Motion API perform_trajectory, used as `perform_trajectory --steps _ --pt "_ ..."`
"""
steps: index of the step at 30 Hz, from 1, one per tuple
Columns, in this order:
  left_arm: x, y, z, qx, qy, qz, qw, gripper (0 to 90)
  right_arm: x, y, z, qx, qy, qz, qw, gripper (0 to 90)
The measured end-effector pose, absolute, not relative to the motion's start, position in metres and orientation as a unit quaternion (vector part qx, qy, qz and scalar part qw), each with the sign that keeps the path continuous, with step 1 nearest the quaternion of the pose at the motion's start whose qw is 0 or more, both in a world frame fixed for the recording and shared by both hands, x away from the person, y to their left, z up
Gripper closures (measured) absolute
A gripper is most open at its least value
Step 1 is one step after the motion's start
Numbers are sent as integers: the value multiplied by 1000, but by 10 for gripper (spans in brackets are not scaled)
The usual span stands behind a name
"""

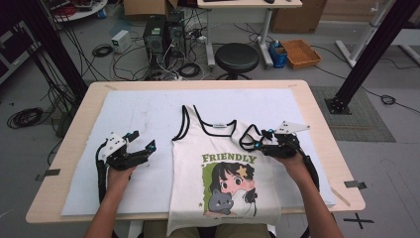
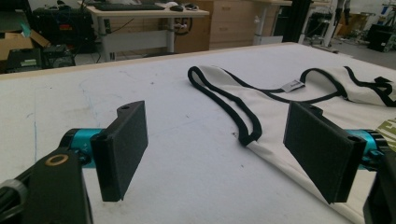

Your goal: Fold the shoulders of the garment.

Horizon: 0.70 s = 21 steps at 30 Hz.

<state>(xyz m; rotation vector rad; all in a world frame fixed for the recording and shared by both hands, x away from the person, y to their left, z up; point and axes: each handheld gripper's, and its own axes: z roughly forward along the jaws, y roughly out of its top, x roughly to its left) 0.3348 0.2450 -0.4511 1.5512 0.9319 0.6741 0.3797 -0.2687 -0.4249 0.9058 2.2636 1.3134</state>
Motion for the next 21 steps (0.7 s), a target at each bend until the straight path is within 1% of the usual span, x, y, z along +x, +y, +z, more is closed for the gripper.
perform_trajectory --steps 2,3,4,5,6,7,8,9,10,11,12,13,17,20,21 --pt "335 245 -451 662 398 287 567 219 382 -267 -417 319 799 471 195 412" --pt "335 245 -451 661 398 287 567 219 383 -262 -414 313 805 465 197 440" --pt "335 245 -451 661 399 287 567 219 385 -247 -411 283 823 451 197 496" --pt "335 245 -451 662 398 286 567 219 385 -247 -411 283 823 451 197 496" --pt "335 245 -451 662 398 287 566 219 388 -225 -414 249 851 419 196 528" --pt "335 245 -451 662 398 287 566 219 388 -225 -414 249 851 419 196 528" --pt "335 245 -451 662 398 287 566 219 390 -215 -417 229 864 401 199 547" --pt "335 245 -451 661 397 286 568 219 396 -199 -426 208 886 360 204 593" --pt "335 245 -451 661 397 286 568 219 400 -194 -431 204 892 342 212 639" --pt "335 245 -451 662 397 286 568 219 403 -191 -435 206 896 324 221 708" --pt "335 245 -451 662 397 286 568 219 403 -191 -435 206 896 324 221 708" --pt "335 245 -451 662 396 285 569 219 408 -192 -438 206 900 302 236 844" --pt "335 245 -451 662 396 285 568 219 400 -211 -423 228 867 360 257 861" --pt "335 245 -451 662 396 286 569 219 388 -231 -411 240 847 397 261 861" --pt "334 245 -451 664 395 286 567 219 388 -231 -411 240 847 397 261 861"
